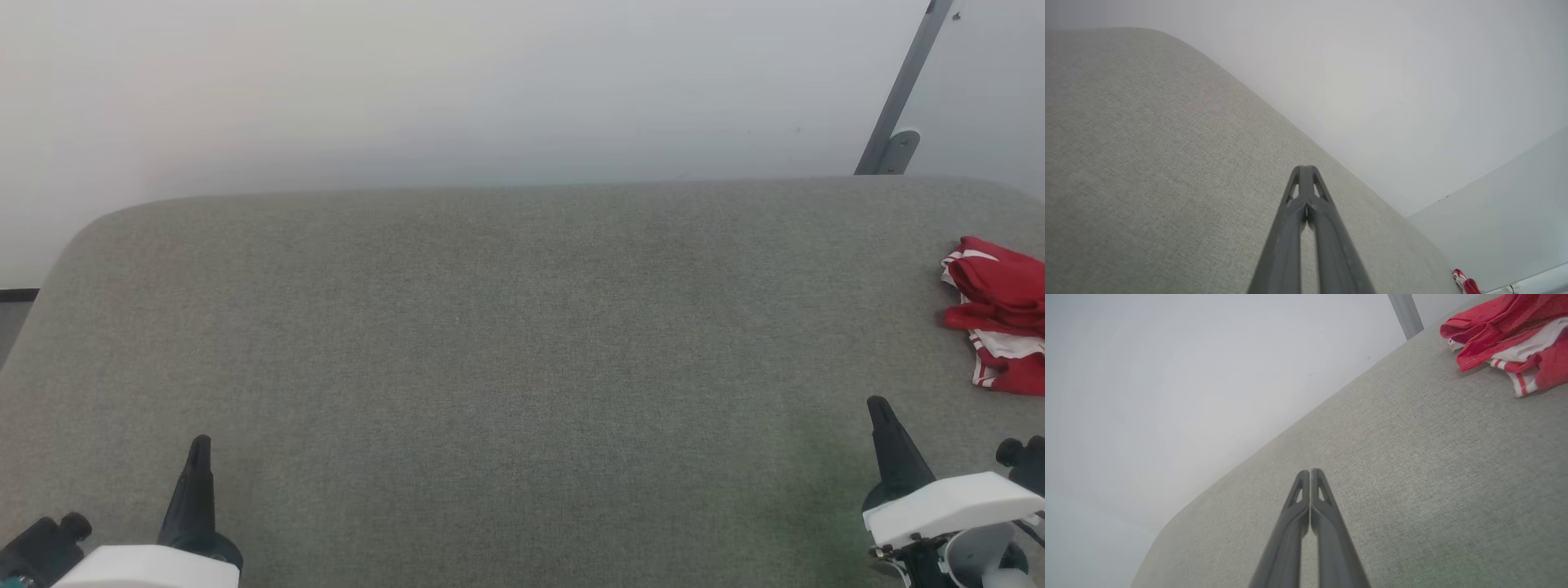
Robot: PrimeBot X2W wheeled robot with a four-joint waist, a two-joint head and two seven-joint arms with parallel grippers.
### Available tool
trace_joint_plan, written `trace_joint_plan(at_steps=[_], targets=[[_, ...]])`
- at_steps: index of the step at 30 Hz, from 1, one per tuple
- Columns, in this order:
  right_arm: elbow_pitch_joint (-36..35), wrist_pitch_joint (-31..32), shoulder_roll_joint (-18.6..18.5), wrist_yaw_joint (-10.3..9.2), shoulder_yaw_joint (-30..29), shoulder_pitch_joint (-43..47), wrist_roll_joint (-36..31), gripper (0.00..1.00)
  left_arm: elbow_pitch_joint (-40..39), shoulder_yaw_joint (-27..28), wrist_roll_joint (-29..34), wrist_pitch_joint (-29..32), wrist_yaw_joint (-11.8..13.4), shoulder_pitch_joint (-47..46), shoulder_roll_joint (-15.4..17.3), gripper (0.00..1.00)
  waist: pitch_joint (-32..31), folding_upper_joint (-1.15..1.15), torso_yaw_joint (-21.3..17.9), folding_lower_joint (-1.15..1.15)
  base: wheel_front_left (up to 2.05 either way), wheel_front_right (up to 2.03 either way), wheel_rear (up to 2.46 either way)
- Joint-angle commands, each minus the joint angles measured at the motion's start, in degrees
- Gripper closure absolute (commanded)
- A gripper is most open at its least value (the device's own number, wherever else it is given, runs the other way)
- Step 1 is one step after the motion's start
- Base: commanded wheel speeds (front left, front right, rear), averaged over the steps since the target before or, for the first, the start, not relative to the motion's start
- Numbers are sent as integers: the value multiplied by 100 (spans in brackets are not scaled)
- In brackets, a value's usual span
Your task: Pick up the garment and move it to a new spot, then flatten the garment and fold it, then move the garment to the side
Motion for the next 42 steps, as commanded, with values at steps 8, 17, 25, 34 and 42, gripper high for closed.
trace_joint_plan(at_steps=[8, 17, 25, 34, 42], targets=[[-123, 129, 63, 1, -60, -164, 652, 100, -12, -3, -568, 192, -6, -270, -60, 100, 5, 0, -2, 0, 0, 0, 0], [-161, 255, 141, 2, -92, -193, 1216, 100, 41, -16, -1081, 357, -7, -377, -161, 100, 12, 0, -5, 0, 0, 0, 0], [-192, 360, 208, 2, -113, -211, 1678, 100, 85, -27, -1477, 499, -8, -455, -245, 100, 17, 0, -7, 0, 0, 0, 0], [-216, 456, 262, 2, -134, -226, 2110, 100, 120, -36, -1857, 622, -9, -531, -320, 100, 22, 0, -9, 0, 0, 0, 0], [-234, 555, 327, 2, -159, -233, 2555, 100, 162, -46, -2258, 755, -10, -623, -406, 100, 28, 0, -11, 0, 0, 0, 0]])
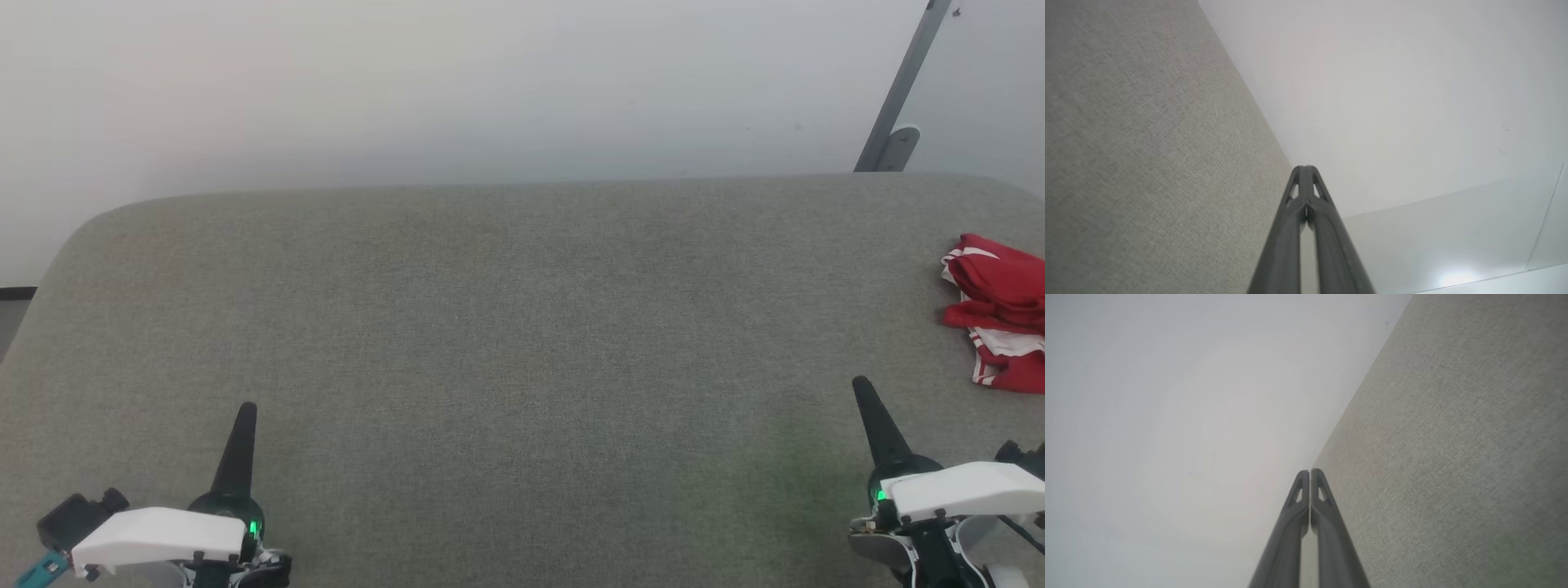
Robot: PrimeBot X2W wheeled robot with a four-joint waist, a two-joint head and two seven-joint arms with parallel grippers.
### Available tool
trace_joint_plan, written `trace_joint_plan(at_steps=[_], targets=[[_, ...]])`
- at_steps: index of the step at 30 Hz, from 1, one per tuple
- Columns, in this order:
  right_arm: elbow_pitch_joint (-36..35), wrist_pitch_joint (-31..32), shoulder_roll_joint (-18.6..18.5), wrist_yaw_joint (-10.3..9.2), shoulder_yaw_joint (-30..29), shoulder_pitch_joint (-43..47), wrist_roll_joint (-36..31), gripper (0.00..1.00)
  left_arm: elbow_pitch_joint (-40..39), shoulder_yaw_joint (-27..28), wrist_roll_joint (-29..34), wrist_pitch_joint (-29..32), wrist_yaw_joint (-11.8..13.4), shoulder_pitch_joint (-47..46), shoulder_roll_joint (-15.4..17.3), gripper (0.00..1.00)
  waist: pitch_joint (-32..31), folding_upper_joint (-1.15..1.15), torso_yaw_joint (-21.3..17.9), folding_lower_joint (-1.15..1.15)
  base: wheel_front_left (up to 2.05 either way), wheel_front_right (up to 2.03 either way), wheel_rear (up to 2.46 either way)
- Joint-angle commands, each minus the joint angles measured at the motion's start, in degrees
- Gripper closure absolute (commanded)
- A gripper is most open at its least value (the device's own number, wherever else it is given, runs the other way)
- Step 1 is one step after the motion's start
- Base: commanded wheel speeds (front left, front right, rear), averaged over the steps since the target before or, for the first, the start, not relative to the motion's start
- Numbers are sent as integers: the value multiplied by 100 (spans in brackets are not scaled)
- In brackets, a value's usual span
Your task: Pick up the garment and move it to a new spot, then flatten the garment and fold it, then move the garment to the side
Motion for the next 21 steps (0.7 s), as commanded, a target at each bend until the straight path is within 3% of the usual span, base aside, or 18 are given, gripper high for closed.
trace_joint_plan(at_steps=[1, 21], targets=[[-55, 44, 11, 2, -6, -92, 141, 100, -23, 1, -124, 42, -10, -147, -12, 100, 1, 0, 0, 0, 0, 0, 0], [-114, 243, 131, 2, -58, -131, 1020, 100, 62, -20, -905, 306, -13, -304, -172, 100, 15, 0, -6, 0, 0, 0, 0]])
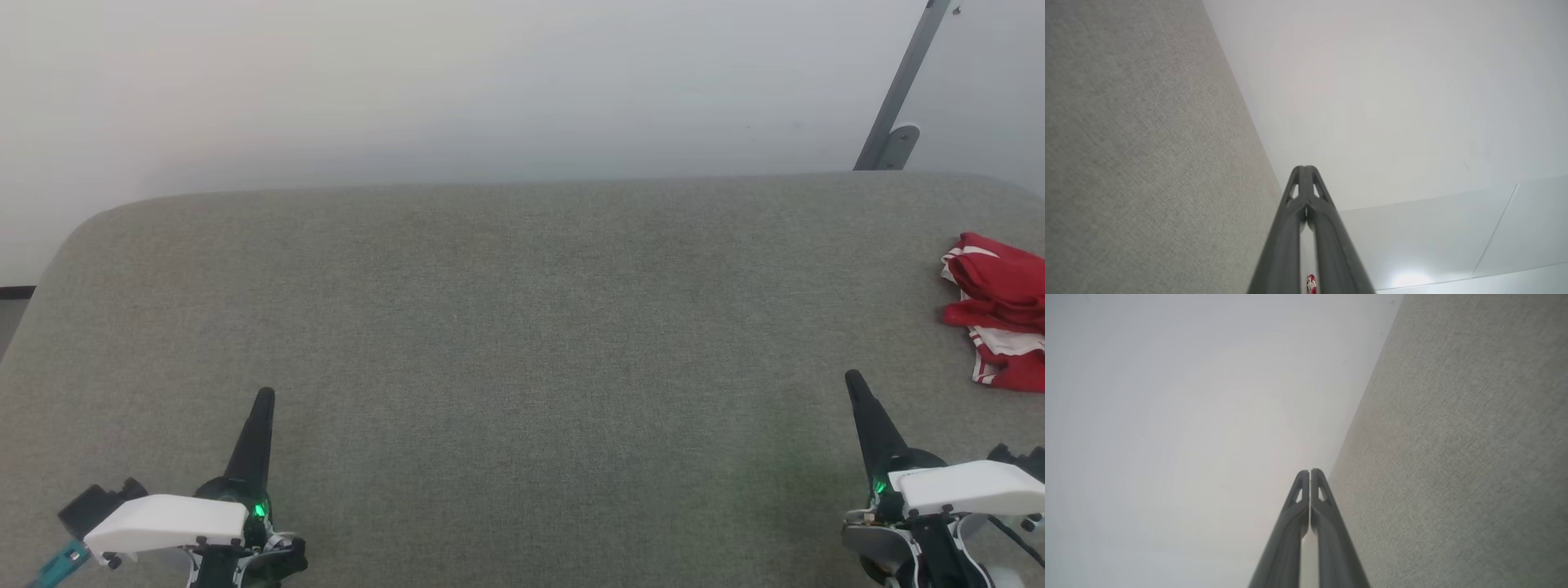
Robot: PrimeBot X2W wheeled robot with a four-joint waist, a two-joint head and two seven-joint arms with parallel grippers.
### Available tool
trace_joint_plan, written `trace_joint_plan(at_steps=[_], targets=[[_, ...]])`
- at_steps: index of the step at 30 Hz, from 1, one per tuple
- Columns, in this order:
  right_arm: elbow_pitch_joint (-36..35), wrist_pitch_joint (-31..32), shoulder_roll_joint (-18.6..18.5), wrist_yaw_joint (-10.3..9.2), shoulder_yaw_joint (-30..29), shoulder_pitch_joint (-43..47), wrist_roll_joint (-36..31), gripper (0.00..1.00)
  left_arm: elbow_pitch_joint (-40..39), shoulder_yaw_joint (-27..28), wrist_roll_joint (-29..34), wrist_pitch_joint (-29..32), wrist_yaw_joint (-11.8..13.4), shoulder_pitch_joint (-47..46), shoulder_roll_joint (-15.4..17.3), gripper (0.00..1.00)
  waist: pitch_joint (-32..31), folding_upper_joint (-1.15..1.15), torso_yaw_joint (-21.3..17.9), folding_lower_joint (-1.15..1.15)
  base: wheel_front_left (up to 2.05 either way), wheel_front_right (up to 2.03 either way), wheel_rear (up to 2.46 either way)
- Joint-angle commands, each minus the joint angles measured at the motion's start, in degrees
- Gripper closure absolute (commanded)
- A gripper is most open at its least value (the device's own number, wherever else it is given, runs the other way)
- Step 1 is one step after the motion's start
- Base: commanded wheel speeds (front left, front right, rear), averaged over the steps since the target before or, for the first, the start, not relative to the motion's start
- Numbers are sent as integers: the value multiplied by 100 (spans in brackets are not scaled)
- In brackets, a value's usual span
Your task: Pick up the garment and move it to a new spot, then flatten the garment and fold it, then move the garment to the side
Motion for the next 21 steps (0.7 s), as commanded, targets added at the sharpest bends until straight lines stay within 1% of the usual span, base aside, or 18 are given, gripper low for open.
trace_joint_plan(at_steps=[1, 21], targets=[[-65, 56, 13, 2, -22, -100, 150, 100, -4, -4, -142, 56, -13, -123, -24, 100, 1, 0, 0, 0, 0, 0, 0], [-106, 204, 122, 2, -63, -104, 856, 100, 62, -22, -762, 258, -15, -253, -147, 100, 14, 0, -6, 0, 0, 0, 0]])
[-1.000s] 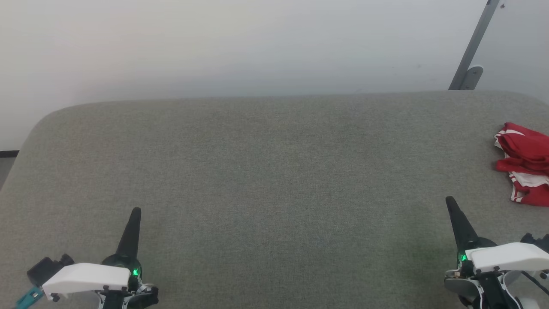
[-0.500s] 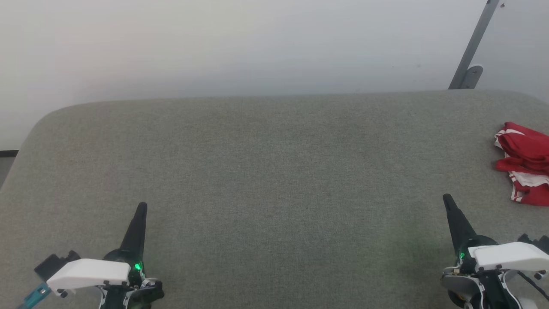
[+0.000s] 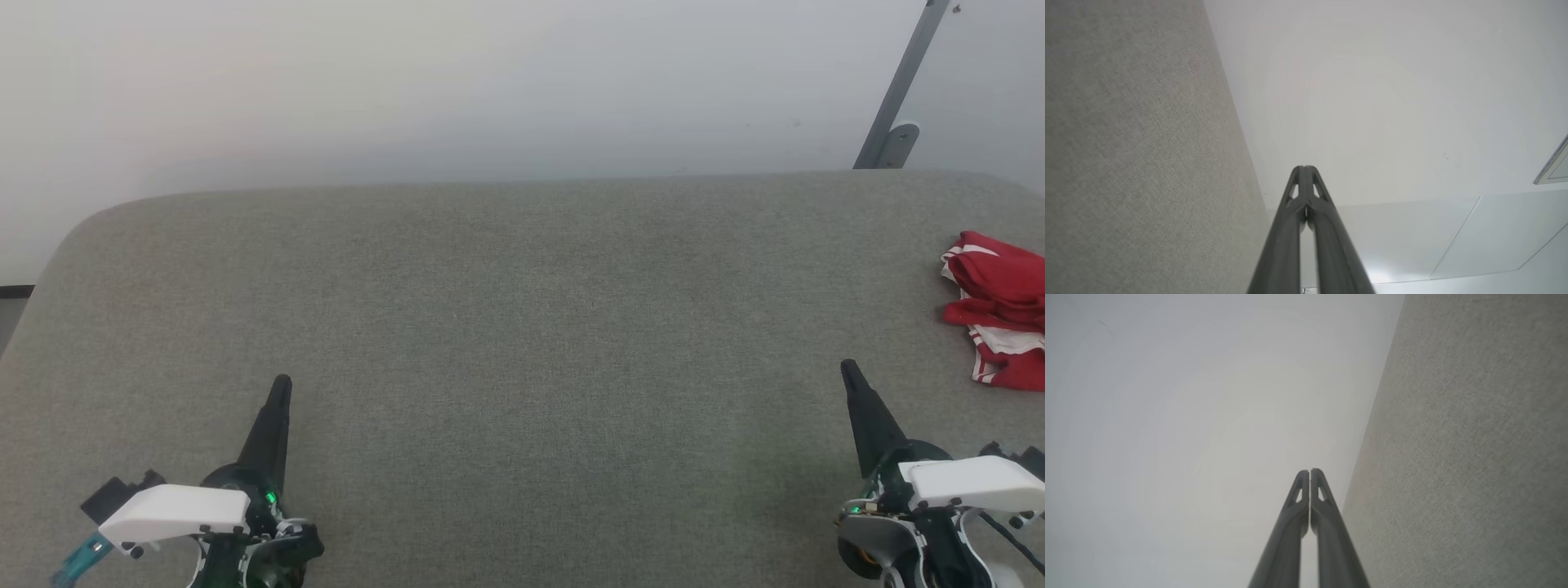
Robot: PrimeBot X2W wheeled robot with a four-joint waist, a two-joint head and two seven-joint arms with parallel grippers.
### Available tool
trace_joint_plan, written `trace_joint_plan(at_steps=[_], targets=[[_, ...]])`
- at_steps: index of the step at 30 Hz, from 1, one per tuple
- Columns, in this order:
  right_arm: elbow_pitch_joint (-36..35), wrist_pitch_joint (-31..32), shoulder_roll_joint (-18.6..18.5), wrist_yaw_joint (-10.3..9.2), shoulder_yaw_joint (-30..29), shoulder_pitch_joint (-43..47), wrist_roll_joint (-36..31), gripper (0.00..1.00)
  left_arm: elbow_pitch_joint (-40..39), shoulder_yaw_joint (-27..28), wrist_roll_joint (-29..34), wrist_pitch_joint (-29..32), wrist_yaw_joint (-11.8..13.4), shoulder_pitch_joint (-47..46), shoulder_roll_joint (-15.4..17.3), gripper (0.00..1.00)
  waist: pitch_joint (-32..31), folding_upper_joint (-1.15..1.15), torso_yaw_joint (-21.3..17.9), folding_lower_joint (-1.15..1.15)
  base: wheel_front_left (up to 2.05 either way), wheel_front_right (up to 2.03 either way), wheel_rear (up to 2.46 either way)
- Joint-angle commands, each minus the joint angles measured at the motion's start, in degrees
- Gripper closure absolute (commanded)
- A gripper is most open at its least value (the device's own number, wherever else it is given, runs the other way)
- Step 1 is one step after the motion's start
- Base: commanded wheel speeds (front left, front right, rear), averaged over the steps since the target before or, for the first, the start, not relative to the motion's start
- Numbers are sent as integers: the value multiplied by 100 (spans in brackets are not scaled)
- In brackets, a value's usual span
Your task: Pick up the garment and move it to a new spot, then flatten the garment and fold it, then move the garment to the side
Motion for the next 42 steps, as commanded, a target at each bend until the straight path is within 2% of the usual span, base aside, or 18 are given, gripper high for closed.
trace_joint_plan(at_steps=[1, 8, 42], targets=[[-55, 39, 35, 2, -23, -41, 108, 100, 3, -4, -97, 45, -13, -113, -13, 100, 1, 0, 0, 0, 0, 0, 0], [-61, 84, 71, 2, -33, -49, 342, 100, 25, -8, -294, 110, -14, -138, -62, 100, 5, 0, -2, 0, 0, 0, 0], [-55, 78, 64, 2, -27, -43, 315, 100, 20, -10, -282, 103, -14, -138, -57, 100, 5, 0, -2, 0, 0, 0, 0]])
